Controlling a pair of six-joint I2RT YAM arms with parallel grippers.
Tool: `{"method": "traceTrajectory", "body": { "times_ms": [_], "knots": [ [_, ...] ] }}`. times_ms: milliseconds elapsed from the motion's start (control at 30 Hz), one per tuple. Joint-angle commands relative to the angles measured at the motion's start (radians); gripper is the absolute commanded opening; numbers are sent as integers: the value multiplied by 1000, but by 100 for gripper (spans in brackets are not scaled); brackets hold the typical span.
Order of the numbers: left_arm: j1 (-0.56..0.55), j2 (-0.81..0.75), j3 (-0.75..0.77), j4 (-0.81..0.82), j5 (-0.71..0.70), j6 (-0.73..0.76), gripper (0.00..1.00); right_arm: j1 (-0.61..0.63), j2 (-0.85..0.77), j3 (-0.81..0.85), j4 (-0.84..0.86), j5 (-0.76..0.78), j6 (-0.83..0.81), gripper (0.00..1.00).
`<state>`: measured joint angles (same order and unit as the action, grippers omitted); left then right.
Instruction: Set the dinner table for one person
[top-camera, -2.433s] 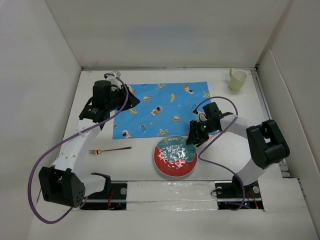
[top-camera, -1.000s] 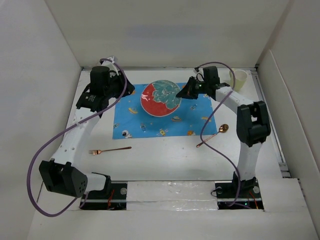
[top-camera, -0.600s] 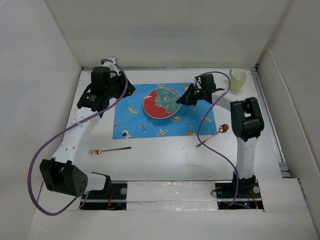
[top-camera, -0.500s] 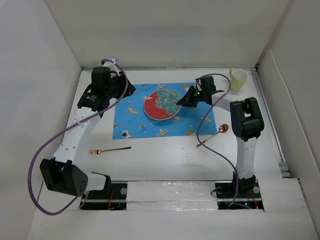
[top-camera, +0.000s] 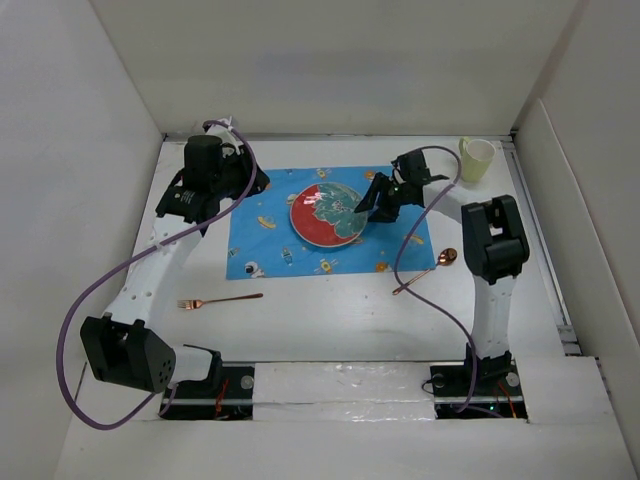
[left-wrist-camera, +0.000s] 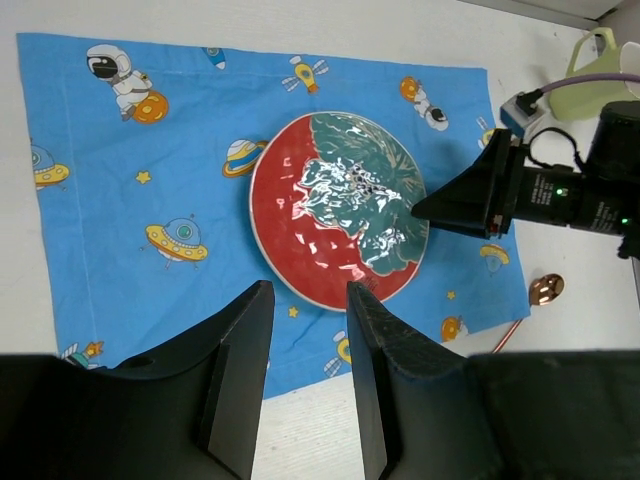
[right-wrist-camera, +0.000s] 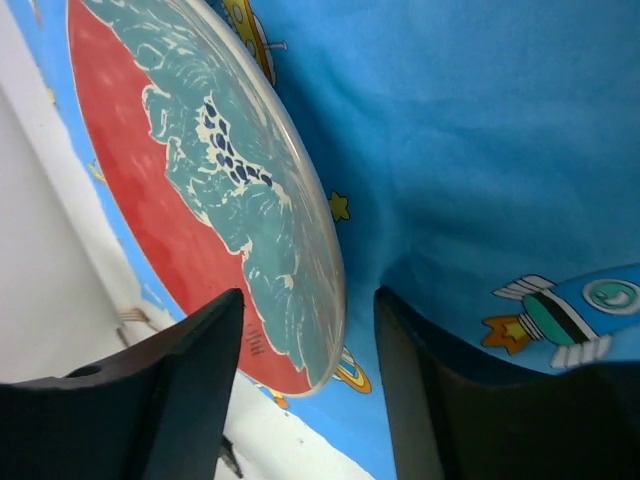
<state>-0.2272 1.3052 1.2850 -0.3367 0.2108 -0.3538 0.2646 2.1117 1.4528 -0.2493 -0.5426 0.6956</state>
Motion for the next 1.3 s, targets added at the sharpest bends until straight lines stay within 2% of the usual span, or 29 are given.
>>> {"method": "traceTrajectory", "body": {
  "times_ms": [0, 100, 133, 167, 200, 233, 267, 300, 433, 467, 500, 567, 633, 767, 900, 1000, 1200, 1267],
  "knots": [
    [2, -7, 7, -4, -39, 29, 33, -5, -111, 104, -119, 117, -94, 61],
    [2, -11, 20, -18, -51, 30, 33, -56, -170, 165, -192, 165, -133, 58],
    [2, -12, 22, -19, -48, 30, 32, -74, -185, 197, -203, 173, -145, 46],
    [2, -14, 23, -22, -48, 32, 31, -96, -200, 214, -212, 185, -148, 13],
    [2, -12, 25, -24, -47, 35, 27, -146, -226, 230, -220, 234, -150, 0],
    [2, -14, 22, -27, -42, 36, 11, -174, -237, 244, -226, 269, -151, 0],
    [2, -14, 17, -31, -41, 39, 3, -203, -245, 286, -238, 303, -154, 0],
    [2, -20, 13, -33, -40, 41, 0, -261, -249, 308, -275, 382, -156, 0],
    [2, -44, -19, -32, -34, 47, 0, -381, -243, 398, -340, 616, -168, 0],
    [2, -47, -30, -36, -33, 49, 0, -399, -233, 414, -349, 653, -169, 15],
    [2, -53, -33, -36, -31, 50, 0, -419, -220, 452, -376, 694, -173, 24],
    [2, -58, -53, -33, -27, 50, 14, -470, -156, 500, -416, 714, -176, 44],
    [2, -64, -62, -30, -19, 49, 24, -491, -115, 572, -465, 725, -180, 50],
    [2, -58, -69, -24, -2, 42, 29, -504, -26, 675, -501, 734, -194, 58],
    [2, -44, -69, -30, -2, 42, 30, -504, 106, 837, -576, 710, -205, 59],
    [2, -41, -67, -31, -5, 44, 30, -493, 146, 908, -610, 725, -205, 59],
    [2, -21, -58, -35, -2, 44, 30, -475, 166, 801, -558, 727, -185, 58],
    [2, -17, -55, -35, 1, 44, 30, -464, 175, 775, -544, 727, -177, 52]
  ]
}}
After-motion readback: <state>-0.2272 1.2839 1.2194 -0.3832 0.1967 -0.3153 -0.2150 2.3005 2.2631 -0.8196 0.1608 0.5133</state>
